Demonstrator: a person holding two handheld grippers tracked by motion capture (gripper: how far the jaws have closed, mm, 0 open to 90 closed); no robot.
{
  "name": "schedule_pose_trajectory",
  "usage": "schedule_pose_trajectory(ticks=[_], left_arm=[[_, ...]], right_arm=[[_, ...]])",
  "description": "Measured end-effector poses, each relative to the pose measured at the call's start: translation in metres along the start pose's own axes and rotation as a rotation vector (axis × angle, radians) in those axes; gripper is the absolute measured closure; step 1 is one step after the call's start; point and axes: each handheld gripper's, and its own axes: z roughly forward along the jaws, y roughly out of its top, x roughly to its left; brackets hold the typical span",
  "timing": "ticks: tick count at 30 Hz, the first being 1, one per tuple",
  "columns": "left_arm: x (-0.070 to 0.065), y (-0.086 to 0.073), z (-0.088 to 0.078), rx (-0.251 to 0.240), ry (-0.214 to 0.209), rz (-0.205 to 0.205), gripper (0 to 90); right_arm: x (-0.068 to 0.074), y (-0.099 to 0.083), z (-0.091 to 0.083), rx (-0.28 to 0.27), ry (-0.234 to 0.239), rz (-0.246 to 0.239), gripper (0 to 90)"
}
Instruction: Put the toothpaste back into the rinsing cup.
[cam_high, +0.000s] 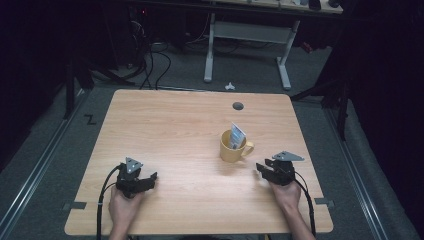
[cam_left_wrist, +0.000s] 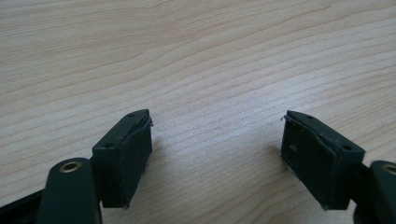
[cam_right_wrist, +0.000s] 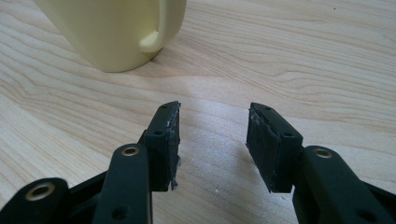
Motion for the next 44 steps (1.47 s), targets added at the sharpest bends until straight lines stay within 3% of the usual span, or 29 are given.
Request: schedule_pose_trajectory(ticks=[17, 22, 27, 44], left_arm=[[0.0, 0.0, 0.0, 0.0, 0.0, 0.0, 24.7], [0.0, 0.0, 0.0, 0.0, 0.0, 0.0, 24.7], [0.0, -0.0001, -0.0001, 0.0, 0.0, 0.0, 24.7], [-0.0001, -0.0001, -0.0001, 0.0, 0.0, 0.0, 24.7]], right_arm=[[0.0016, -0.0017, 0.0069, 0.027, -0.015, -0.011, 52.7], [0.0042, -0.0018, 0.0079, 0.032, -0.032, -0.044, 47.3], [0.0043, -0.0019, 0.0081, 0.037, -0.034, -0.04, 42.9], [0.004, -0.0017, 0.0083, 0.038, -0.029, -0.041, 41.5]])
